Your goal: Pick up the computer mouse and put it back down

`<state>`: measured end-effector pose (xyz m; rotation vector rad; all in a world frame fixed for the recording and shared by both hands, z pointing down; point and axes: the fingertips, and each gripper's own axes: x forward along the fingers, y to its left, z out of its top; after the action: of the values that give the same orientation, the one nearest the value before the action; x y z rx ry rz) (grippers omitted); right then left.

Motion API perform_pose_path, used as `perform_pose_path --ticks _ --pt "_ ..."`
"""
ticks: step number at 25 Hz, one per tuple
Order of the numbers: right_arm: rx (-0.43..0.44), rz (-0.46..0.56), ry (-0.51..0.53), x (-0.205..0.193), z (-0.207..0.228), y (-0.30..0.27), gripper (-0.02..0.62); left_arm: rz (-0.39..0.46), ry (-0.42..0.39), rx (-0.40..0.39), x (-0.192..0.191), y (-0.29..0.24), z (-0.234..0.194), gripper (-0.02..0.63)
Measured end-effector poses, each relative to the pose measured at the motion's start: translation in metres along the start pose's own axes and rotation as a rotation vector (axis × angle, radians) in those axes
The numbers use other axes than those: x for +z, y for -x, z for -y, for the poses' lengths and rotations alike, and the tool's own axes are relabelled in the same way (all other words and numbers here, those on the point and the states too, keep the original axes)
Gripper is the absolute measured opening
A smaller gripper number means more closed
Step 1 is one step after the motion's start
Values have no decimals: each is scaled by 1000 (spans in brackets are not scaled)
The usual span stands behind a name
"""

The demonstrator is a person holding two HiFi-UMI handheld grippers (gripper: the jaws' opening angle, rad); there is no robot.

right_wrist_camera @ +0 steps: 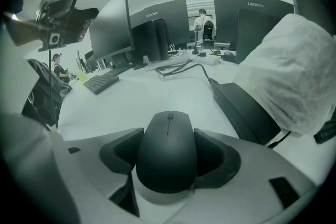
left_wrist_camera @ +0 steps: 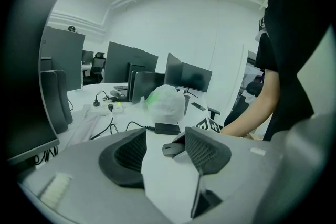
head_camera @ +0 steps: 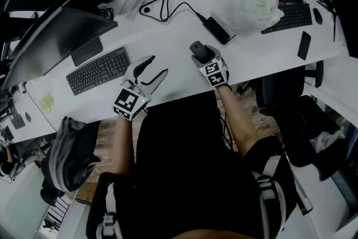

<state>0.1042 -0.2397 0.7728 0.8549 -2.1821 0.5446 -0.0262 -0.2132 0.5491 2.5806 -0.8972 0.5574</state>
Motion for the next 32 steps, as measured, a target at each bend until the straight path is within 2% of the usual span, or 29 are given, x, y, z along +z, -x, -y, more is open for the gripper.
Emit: perform_pose_path --ticks 6,13,19,22,27,32 --pt "-22 -1 50 -4 0 -2 301 11 -3 -1 4 1 0 218" --pt "-8 8 48 -4 -1 -3 306 33 -7 -1 9 6 -2 218" --pt "22 -6 54 -4 -7 -3 374 57 -15 4 12 18 0 218" --pt "10 26 1 5 -2 4 383 81 -23 8 17 24 2 218" --pt "-12 44 33 24 -3 18 383 125 -31 11 22 42 3 218" --pt "-69 99 8 46 -3 38 378 164 -31 5 22 61 2 216"
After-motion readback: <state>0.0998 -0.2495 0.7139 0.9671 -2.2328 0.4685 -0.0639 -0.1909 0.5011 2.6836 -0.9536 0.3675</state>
